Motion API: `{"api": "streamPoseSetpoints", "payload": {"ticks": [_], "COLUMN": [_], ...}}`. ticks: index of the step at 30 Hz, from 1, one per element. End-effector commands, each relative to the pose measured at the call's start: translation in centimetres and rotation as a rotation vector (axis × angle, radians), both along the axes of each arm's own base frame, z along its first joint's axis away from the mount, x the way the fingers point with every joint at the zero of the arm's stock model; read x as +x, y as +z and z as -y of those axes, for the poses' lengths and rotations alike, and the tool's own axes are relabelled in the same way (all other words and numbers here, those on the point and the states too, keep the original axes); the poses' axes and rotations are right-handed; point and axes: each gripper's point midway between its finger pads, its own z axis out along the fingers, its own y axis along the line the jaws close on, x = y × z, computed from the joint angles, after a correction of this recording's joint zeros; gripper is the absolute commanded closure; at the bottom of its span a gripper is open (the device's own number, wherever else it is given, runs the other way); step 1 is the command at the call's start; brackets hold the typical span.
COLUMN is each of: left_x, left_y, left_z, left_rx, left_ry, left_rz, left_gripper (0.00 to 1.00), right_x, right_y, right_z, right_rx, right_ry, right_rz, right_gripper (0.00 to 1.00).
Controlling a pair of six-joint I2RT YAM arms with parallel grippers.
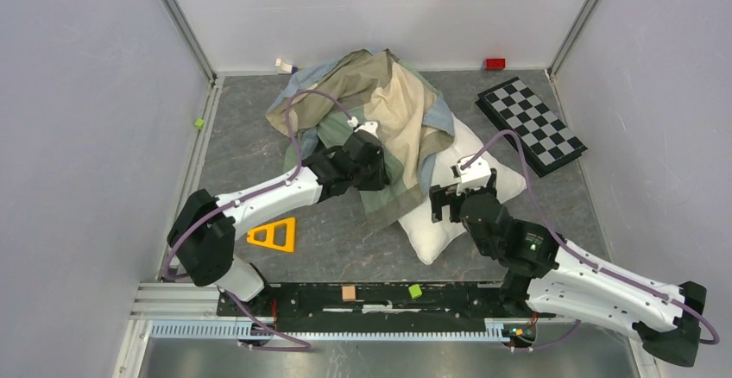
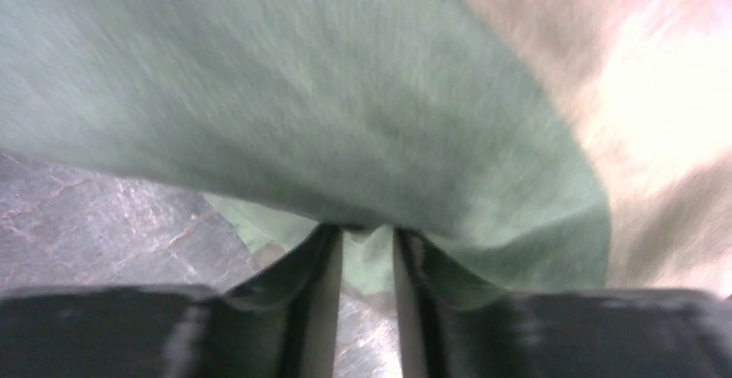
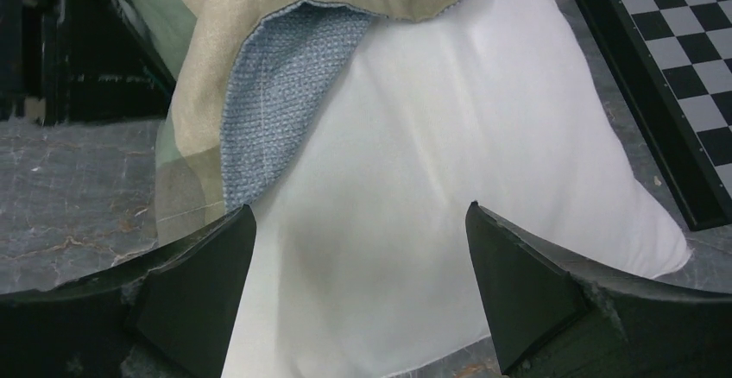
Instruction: Put the pillow into the pillowcase
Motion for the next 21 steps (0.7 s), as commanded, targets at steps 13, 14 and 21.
{"api": "streamPoseSetpoints", "payload": {"ticks": [13,14,21], "left_x": [4.3,4.0,-0.1], "left_y": [12.9,13.5,19.3], "left_z": [0.3,0.3,0.2], "left_rx": [-0.085,-0.091,-0.174], "left_ry": [0.083,0.074,-0.019], "left_rz": [0.174,0.172,0.207], "left_gripper": [0.98,0.97,0.97], "right_x": [-1.8,-1.5,1.4], "right_y": [-6.0,-6.5,2.0], "right_z": [-1.8,-1.5,-4.9], "right_rx": [-0.235,-0.264,-0.122], "right_ry": [0.080,0.049,0.034], "right_rz": [-0.049,-0.052,0.048], "right_gripper": [0.02,0.02,0.99]}}
